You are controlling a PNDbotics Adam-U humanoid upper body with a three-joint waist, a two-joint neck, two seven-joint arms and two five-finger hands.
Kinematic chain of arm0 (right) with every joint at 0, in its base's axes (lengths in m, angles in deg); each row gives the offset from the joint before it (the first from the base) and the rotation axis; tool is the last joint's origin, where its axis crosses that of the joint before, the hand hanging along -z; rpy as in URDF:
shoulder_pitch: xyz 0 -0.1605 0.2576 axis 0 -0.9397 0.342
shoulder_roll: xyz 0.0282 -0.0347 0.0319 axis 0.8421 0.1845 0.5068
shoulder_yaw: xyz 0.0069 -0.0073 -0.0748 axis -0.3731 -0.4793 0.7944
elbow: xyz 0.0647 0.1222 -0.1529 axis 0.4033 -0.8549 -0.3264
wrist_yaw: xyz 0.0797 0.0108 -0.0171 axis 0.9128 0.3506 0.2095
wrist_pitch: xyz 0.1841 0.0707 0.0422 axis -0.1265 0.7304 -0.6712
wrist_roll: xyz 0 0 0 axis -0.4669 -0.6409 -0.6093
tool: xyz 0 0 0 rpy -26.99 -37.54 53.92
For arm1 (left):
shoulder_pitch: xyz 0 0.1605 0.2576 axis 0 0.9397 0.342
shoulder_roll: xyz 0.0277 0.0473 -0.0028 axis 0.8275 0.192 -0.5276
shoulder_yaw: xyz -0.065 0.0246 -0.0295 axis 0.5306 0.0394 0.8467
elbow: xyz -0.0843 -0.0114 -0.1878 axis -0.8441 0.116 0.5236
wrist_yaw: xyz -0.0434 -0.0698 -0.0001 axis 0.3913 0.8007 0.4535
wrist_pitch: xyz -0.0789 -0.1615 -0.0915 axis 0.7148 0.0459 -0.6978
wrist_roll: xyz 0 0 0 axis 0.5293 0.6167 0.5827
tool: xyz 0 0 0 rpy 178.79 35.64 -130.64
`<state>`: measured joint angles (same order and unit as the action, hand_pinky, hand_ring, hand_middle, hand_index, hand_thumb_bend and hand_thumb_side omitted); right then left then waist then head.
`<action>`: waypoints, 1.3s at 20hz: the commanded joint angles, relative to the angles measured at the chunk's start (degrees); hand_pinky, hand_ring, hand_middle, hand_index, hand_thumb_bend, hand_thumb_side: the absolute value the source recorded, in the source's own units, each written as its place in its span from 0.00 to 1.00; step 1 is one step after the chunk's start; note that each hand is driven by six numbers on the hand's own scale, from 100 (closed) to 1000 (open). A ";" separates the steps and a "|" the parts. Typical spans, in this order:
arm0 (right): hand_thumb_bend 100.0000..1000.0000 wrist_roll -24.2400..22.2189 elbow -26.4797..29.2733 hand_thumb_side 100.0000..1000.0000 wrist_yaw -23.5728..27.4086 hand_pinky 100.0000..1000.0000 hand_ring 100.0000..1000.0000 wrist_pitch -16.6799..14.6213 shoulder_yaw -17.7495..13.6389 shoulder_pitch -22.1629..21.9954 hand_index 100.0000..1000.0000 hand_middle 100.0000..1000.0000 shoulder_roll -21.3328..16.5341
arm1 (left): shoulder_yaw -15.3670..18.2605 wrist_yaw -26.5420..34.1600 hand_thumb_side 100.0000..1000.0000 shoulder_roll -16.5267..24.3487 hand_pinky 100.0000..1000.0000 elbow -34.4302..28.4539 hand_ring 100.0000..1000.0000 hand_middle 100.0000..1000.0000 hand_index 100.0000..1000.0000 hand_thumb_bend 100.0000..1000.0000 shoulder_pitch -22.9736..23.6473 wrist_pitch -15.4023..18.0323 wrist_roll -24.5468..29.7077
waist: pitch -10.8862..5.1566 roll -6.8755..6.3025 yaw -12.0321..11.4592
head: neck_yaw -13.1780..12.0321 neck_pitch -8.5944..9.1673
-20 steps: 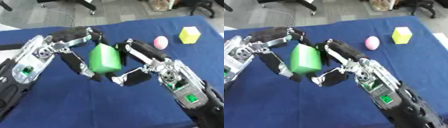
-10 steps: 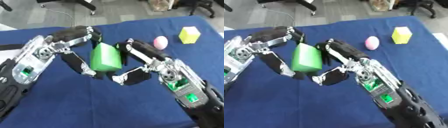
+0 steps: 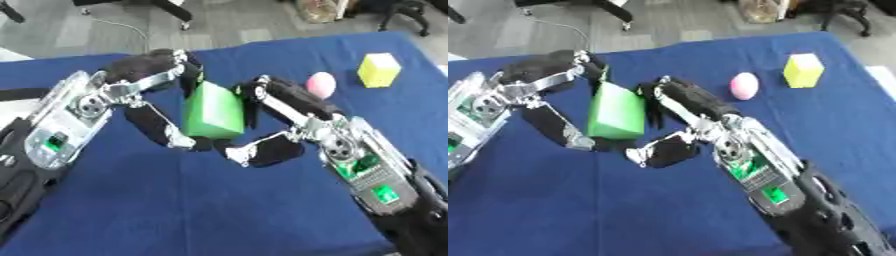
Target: Pick up the objects with one hand, pass them to the other hand, and then place them into the box on the other side of the table.
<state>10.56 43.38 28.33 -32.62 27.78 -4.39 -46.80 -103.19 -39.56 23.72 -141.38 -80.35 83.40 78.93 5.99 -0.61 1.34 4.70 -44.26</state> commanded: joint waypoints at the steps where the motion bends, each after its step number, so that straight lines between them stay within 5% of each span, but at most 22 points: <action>1: 0.30 -0.74 1.23 0.33 0.40 0.57 0.37 -1.21 1.02 0.79 0.57 0.33 -0.05 | 1.09 -0.20 0.33 0.42 0.49 -0.50 0.37 0.40 0.44 0.27 -1.38 -1.08 -2.71 | -0.34 -0.53 0.06 | -0.05 0.14; 5: 0.34 -1.59 1.23 0.36 -0.05 0.59 0.40 -2.56 0.79 0.80 0.63 0.37 -0.26 | 1.29 -0.62 0.31 0.43 0.49 -0.53 0.36 0.39 0.42 0.18 -1.27 -1.07 -3.48 | -0.42 -0.56 0.17 | -0.13 0.14; 26: 0.48 -7.59 1.23 0.41 -3.59 0.73 0.58 -12.12 -1.26 0.07 0.81 0.58 0.06 | 4.15 1.04 0.32 2.07 0.50 -1.49 0.35 0.38 0.40 0.18 -0.74 1.79 -1.76 | -0.64 -0.64 0.47 | -0.63 0.14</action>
<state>4.02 43.37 24.71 -43.60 25.13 -4.44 -47.20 -101.91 -38.95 24.50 -142.05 -79.64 85.18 77.70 5.99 -0.61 1.76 4.19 -44.26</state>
